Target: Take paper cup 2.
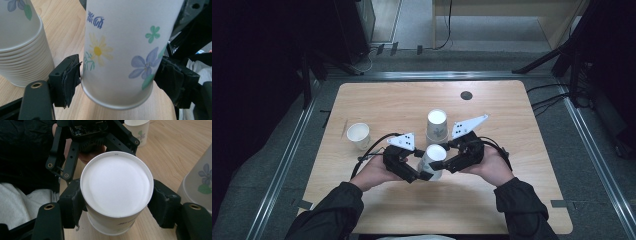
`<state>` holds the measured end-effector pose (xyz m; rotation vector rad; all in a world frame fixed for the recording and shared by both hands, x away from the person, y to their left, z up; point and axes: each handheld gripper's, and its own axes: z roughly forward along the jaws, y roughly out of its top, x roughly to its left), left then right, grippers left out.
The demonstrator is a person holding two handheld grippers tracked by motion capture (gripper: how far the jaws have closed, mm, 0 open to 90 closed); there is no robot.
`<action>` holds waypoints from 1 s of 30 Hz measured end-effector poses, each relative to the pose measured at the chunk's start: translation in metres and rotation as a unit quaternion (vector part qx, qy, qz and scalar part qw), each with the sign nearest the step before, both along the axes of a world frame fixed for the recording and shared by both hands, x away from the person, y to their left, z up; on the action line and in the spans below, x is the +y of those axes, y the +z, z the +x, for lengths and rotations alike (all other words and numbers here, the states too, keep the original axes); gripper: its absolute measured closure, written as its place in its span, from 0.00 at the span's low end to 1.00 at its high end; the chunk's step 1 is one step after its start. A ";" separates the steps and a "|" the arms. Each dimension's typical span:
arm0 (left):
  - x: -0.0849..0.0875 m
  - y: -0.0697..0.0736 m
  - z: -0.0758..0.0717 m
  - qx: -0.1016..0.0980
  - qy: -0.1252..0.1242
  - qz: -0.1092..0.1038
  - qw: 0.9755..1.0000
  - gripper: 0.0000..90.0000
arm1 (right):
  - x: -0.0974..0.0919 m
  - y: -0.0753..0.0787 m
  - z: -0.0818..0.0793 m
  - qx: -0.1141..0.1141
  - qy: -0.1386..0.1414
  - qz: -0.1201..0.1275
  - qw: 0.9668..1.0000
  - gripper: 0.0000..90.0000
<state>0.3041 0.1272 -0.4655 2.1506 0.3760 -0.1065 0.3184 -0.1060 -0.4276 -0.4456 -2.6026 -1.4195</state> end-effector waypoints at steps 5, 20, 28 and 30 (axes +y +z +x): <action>-0.001 0.001 -0.002 -0.009 0.000 -0.006 1.000 0.29 | 0.001 0.001 0.000 0.003 -0.002 0.000 1.000 0.38; -0.001 0.003 -0.002 -0.015 -0.007 0.010 1.000 0.35 | 0.001 -0.001 0.001 0.007 0.000 -0.004 1.000 0.38; 0.003 0.007 -0.002 -0.019 -0.004 0.013 1.000 0.35 | -0.001 -0.002 0.001 0.000 0.005 0.001 1.000 0.31; 0.006 0.008 -0.001 -0.019 -0.004 0.012 1.000 0.35 | -0.002 -0.002 0.000 -0.008 0.001 0.000 1.000 0.30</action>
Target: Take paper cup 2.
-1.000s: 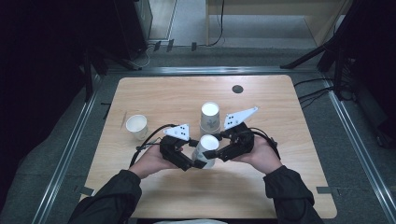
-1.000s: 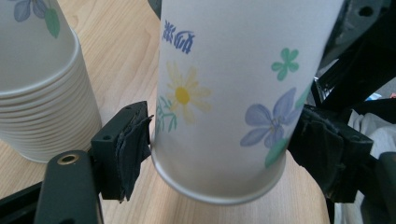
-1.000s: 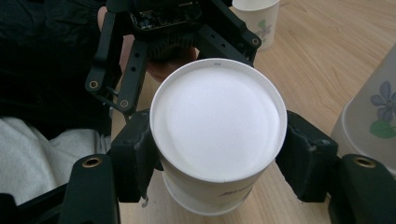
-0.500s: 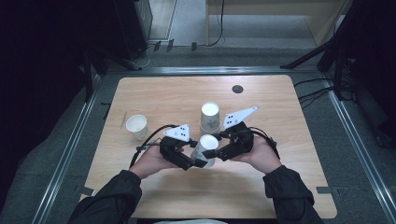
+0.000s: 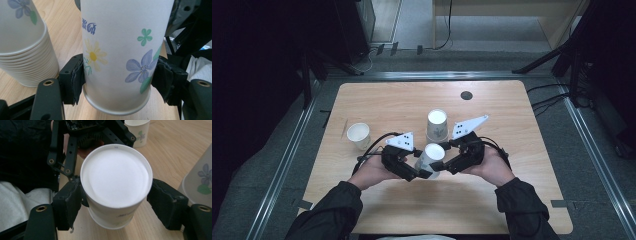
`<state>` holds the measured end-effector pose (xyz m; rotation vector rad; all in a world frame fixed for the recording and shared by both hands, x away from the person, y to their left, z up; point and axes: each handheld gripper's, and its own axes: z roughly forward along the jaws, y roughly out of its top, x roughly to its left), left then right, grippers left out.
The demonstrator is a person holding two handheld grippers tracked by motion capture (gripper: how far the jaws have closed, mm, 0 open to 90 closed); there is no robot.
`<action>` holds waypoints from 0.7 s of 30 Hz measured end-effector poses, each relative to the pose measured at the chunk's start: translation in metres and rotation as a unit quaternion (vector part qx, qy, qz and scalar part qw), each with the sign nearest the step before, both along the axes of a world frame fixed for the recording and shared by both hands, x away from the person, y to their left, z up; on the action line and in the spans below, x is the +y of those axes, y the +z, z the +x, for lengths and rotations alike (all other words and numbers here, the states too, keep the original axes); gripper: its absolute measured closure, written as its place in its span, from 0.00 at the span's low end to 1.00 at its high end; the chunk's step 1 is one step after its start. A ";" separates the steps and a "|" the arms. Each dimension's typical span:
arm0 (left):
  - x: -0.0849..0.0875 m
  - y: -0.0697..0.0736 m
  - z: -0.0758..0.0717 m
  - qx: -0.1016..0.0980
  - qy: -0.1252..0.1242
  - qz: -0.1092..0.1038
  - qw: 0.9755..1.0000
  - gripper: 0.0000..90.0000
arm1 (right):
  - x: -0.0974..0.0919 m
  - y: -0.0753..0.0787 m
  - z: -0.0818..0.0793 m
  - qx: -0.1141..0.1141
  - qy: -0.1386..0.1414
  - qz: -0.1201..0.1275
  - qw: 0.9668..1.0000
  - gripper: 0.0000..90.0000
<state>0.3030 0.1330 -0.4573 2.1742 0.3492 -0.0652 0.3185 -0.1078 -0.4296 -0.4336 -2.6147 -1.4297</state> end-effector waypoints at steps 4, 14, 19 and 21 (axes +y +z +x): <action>0.006 0.005 0.003 0.001 0.001 0.010 1.000 0.35 | -0.003 -0.001 -0.002 -0.007 -0.003 -0.001 1.000 0.30; 0.019 0.017 0.008 -0.016 0.012 0.082 0.996 0.35 | -0.007 -0.012 -0.006 -0.024 -0.008 -0.015 1.000 0.33; 0.019 0.018 0.009 -0.016 0.009 0.118 0.993 0.35 | -0.009 -0.018 -0.007 -0.026 -0.010 -0.024 0.999 0.33; 0.017 0.016 0.009 -0.018 0.005 0.134 0.991 0.35 | -0.009 -0.020 -0.007 -0.026 -0.012 -0.024 0.999 0.33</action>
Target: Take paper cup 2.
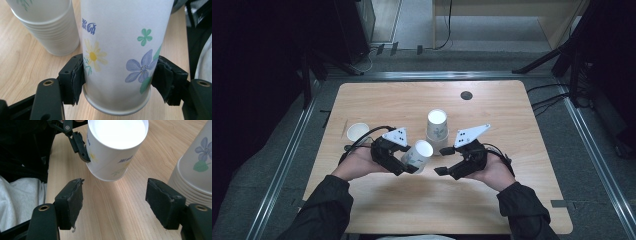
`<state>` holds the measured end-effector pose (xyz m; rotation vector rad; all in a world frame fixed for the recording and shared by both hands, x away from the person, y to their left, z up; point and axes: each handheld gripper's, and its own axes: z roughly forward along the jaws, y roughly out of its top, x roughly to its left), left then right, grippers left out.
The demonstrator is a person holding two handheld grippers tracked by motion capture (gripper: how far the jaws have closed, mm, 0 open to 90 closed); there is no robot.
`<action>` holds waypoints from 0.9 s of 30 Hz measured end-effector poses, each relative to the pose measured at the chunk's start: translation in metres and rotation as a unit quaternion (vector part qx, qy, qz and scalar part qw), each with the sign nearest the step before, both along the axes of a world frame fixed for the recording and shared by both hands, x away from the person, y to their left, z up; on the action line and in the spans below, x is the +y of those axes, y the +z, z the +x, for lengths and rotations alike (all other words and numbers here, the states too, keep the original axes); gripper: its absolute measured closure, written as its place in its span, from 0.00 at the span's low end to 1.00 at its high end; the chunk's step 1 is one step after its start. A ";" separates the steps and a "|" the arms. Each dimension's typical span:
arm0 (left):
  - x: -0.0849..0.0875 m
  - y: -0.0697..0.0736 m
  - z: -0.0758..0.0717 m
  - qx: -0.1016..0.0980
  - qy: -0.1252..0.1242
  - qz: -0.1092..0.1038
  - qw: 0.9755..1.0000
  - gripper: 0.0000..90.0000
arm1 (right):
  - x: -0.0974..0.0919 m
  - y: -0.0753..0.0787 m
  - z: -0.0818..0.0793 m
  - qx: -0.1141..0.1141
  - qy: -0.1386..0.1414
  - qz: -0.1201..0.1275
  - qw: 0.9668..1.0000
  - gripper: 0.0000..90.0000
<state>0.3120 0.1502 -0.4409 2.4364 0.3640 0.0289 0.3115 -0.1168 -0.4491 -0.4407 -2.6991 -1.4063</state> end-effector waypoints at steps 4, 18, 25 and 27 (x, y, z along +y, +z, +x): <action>-0.006 -0.004 -0.001 0.000 -0.008 0.030 1.000 0.35 | 0.001 -0.004 0.000 0.003 -0.001 -0.004 1.000 0.33; -0.028 -0.021 -0.006 -0.005 -0.047 0.095 0.994 0.34 | 0.006 -0.013 0.000 0.011 0.004 -0.008 1.000 0.33; -0.036 -0.024 -0.010 -0.005 -0.061 0.098 0.993 0.34 | 0.015 -0.018 0.000 0.015 0.017 -0.015 1.000 0.33; -0.037 -0.024 -0.011 -0.005 -0.063 0.098 0.993 0.34 | 0.020 -0.020 0.000 0.017 0.021 -0.019 0.999 0.33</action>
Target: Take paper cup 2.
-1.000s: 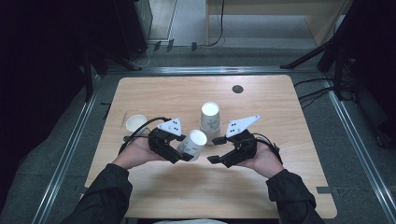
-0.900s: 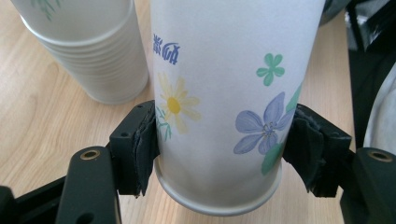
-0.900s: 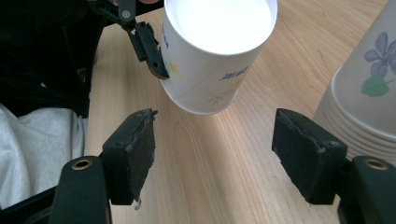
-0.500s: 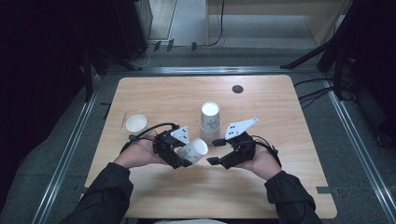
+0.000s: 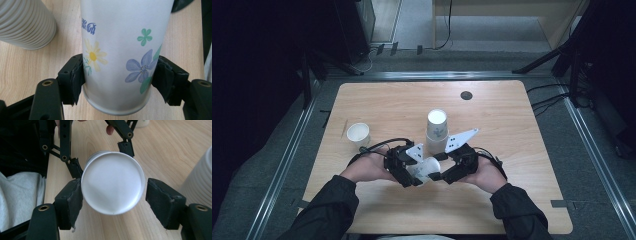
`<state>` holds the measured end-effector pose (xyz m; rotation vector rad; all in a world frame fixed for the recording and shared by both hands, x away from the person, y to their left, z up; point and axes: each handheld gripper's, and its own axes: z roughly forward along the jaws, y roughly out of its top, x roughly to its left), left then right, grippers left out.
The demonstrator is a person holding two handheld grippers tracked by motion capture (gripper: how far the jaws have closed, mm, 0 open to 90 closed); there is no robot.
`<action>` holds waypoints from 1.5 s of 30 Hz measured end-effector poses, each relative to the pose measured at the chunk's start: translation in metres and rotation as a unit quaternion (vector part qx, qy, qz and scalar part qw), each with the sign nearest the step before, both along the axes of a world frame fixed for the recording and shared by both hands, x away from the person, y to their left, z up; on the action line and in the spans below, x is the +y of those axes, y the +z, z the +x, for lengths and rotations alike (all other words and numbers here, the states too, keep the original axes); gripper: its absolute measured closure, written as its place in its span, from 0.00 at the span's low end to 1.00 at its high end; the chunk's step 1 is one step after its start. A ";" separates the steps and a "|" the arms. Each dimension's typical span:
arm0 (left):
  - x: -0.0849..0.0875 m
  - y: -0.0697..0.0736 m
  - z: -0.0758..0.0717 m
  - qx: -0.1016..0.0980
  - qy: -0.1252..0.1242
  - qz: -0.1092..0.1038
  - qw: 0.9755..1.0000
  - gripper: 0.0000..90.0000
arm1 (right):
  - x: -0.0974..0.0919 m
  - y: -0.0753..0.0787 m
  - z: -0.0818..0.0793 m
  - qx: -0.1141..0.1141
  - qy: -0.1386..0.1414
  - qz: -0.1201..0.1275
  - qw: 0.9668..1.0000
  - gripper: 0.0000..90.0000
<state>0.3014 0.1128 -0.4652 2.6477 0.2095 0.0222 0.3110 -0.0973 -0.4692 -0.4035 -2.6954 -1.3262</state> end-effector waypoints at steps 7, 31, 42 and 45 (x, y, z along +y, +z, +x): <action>-0.002 -0.001 -0.001 0.001 -0.006 0.003 1.000 0.34 | 0.006 -0.003 -0.001 0.002 0.006 -0.007 1.000 0.33; 0.015 0.009 0.006 0.024 0.024 -0.083 0.996 0.15 | -0.007 0.013 0.001 -0.001 0.002 0.028 1.000 0.39; 0.015 0.010 0.001 0.008 0.025 -0.124 0.992 0.15 | -0.015 0.022 0.000 0.007 -0.002 0.060 0.998 0.38; 0.013 0.009 0.000 0.013 0.021 -0.138 0.990 0.16 | -0.015 0.023 0.000 0.011 0.001 0.066 0.998 0.38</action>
